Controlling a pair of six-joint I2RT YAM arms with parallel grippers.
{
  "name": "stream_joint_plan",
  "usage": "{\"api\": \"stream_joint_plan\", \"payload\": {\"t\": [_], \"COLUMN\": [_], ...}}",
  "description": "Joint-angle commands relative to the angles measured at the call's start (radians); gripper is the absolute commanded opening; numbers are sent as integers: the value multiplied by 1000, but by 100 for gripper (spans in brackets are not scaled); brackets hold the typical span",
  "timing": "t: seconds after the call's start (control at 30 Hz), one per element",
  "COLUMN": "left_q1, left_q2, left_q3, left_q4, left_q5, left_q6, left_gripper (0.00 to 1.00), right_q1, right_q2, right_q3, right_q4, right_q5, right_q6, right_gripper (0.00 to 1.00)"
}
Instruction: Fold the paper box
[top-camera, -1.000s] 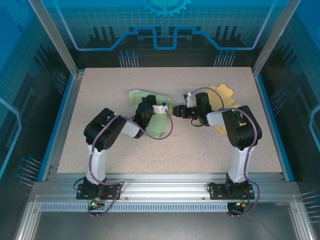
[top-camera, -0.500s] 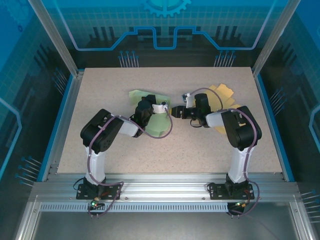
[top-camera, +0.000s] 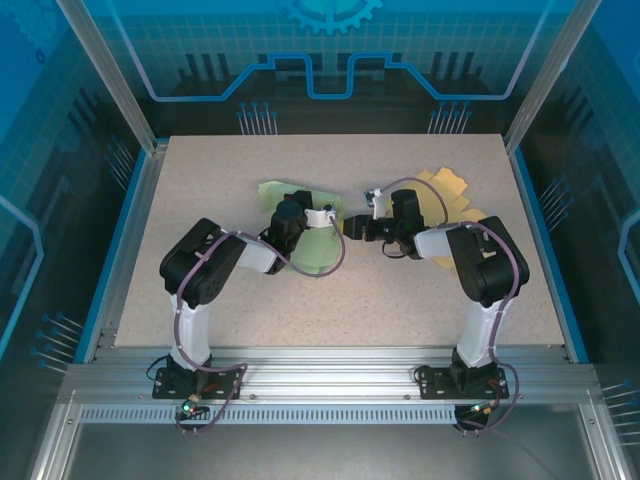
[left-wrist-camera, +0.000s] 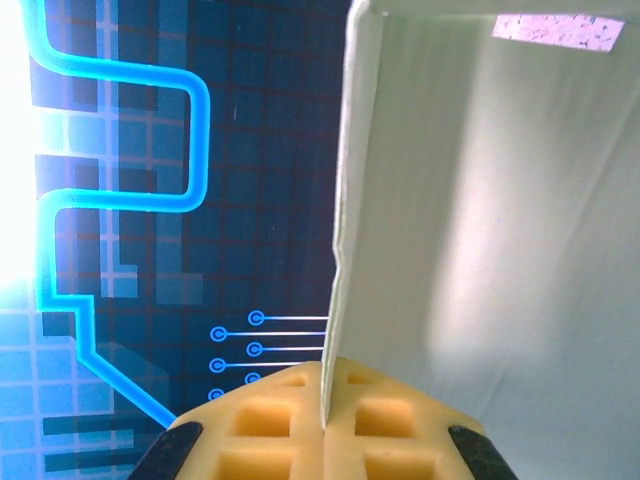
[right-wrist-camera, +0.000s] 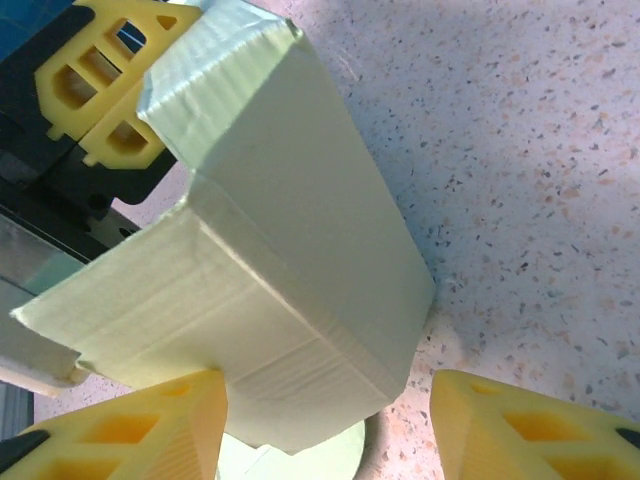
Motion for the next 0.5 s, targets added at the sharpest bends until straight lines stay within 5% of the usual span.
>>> {"api": "stream_joint_plan", "payload": {"t": [0.0,0.47], "left_q1": [3,2], "left_q2": [-46,-124], "left_q3": [16,-15], "left_q4": [-30,-137], "left_q5": [37,115], "left_q6": [-61,-145], "left_gripper": [0,0], "right_q1": [23,63], "right_q2": [2,64], "right_q3": [9,95], "right_q4": [23,3], "right_q5": [-8,118], "right_q6": [-21,-25], "right_gripper": [58,57]}}
